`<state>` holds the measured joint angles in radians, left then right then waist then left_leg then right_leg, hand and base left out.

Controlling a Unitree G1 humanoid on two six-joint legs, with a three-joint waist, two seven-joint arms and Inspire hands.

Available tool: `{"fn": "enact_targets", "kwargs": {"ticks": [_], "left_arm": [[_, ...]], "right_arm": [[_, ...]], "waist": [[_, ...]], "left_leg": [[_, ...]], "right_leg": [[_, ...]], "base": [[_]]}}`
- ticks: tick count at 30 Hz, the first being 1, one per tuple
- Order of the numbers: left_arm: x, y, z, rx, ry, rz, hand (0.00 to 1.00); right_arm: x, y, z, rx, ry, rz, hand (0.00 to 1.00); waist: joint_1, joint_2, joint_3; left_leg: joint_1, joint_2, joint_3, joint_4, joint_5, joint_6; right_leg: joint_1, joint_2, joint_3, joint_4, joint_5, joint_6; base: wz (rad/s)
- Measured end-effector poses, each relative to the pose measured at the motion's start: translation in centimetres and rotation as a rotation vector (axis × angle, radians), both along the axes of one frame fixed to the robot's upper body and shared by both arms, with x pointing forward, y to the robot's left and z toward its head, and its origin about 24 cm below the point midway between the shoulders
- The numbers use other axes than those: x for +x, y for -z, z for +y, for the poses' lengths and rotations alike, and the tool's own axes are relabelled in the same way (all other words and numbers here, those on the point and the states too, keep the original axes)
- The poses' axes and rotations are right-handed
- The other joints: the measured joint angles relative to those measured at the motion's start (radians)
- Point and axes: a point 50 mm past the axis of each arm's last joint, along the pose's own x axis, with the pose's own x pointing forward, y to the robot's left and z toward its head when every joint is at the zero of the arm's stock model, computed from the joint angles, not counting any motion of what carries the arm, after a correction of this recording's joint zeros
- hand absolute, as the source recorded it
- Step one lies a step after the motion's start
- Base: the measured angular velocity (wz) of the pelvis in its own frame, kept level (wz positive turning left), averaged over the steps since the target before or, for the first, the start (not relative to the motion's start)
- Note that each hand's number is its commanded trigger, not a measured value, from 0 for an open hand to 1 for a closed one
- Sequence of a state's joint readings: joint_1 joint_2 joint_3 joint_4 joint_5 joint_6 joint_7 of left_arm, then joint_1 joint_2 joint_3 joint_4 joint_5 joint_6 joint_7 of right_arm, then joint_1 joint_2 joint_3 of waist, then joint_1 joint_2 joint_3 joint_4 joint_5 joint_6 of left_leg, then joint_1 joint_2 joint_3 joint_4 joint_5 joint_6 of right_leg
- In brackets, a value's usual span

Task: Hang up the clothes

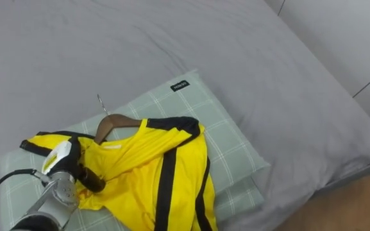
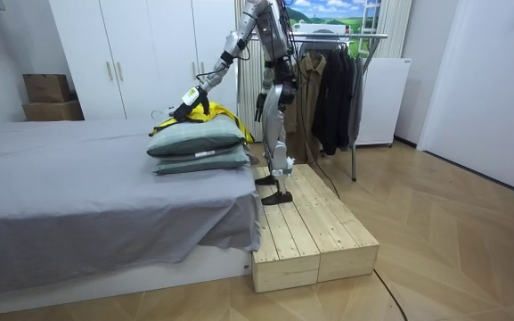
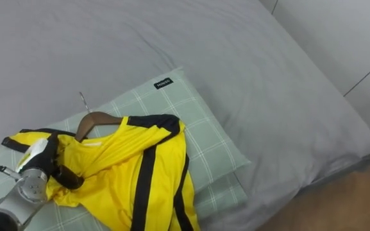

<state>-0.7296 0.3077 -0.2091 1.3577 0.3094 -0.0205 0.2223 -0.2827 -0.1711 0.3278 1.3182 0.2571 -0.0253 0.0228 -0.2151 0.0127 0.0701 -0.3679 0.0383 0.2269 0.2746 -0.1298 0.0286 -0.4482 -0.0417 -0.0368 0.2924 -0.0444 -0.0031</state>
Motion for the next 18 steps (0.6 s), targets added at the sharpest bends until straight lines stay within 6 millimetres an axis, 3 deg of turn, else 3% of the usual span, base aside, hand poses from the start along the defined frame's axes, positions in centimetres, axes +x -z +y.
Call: {"fn": "enact_targets", "kwargs": {"ticks": [5, 10, 11, 12, 13, 14, 18], "left_arm": [[-0.02, 0.18, -0.19, -0.015, 0.033, 0.035, 0.0], [0.12, 0.01, -0.1, -0.007, 0.083, 0.076, 0.0], [0.12, 0.03, -0.11, -0.006, 0.087, 0.081, 0.15], [0.11, 0.06, -0.13, -0.004, 0.097, 0.09, 0.65], [0.1, 0.08, -0.14, -0.004, 0.102, 0.095, 0.76], [0.1, 0.07, -0.14, -0.005, 0.103, 0.096, 1.0], [0.32, -0.39, 0.18, 0.001, 0.111, 0.086, 1.0]], "right_arm": [[0.01, -0.07, -0.22, 0.003, -0.018, -0.001, 0.0], [0.18, -0.25, -0.67, -0.006, -0.021, -0.006, 0.0], [0.19, -0.25, -0.66, -0.006, -0.023, -0.006, 0.0], [0.22, -0.27, -0.64, -0.009, -0.028, -0.007, 0.0], [0.27, -0.3, -0.63, -0.01, -0.031, -0.009, 0.0], [0.28, -0.3, -0.63, -0.01, -0.031, -0.009, 0.0], [0.26, -0.3, -0.69, -0.011, -0.03, -0.009, 0.0]], "waist": [[0.0, 0.002, 0.0011], [0.001, 0.012, 0.0071], [0.001, 0.012, 0.007], [0.001, 0.012, 0.0071], [0.001, 0.012, 0.0071], [0.001, 0.012, 0.0071], [0.001, 0.013, 0.0069]], "left_leg": [[-0.006, 0.0, 0.0, 0.0, 0.0, 0.0], [-0.006, -0.002, -0.001, 0.0, 0.0, 0.0], [-0.006, -0.002, -0.001, 0.0, 0.0, 0.0], [-0.006, -0.002, -0.001, 0.0, 0.0, 0.0], [-0.006, -0.002, -0.001, 0.0, 0.0, 0.0], [-0.006, -0.002, -0.001, 0.0, 0.0, 0.0], [-0.004, -0.005, -0.004, 0.0, 0.0, 0.001]], "right_leg": [[-0.006, 0.0, 0.0, -0.001, 0.0, 0.0], [-0.006, -0.002, -0.001, 0.0, -0.001, 0.001], [-0.006, -0.002, -0.001, 0.0, -0.001, 0.001], [-0.006, -0.002, -0.001, 0.0, -0.001, 0.001], [-0.006, -0.002, -0.001, 0.0, -0.001, 0.001], [-0.006, -0.002, -0.001, 0.0, -0.002, 0.001], [-0.003, -0.003, 0.0, -0.001, -0.002, 0.002]], "base": [[0.0], [0.0], [0.0], [0.0], [0.0], [0.0], [0.0]]}}
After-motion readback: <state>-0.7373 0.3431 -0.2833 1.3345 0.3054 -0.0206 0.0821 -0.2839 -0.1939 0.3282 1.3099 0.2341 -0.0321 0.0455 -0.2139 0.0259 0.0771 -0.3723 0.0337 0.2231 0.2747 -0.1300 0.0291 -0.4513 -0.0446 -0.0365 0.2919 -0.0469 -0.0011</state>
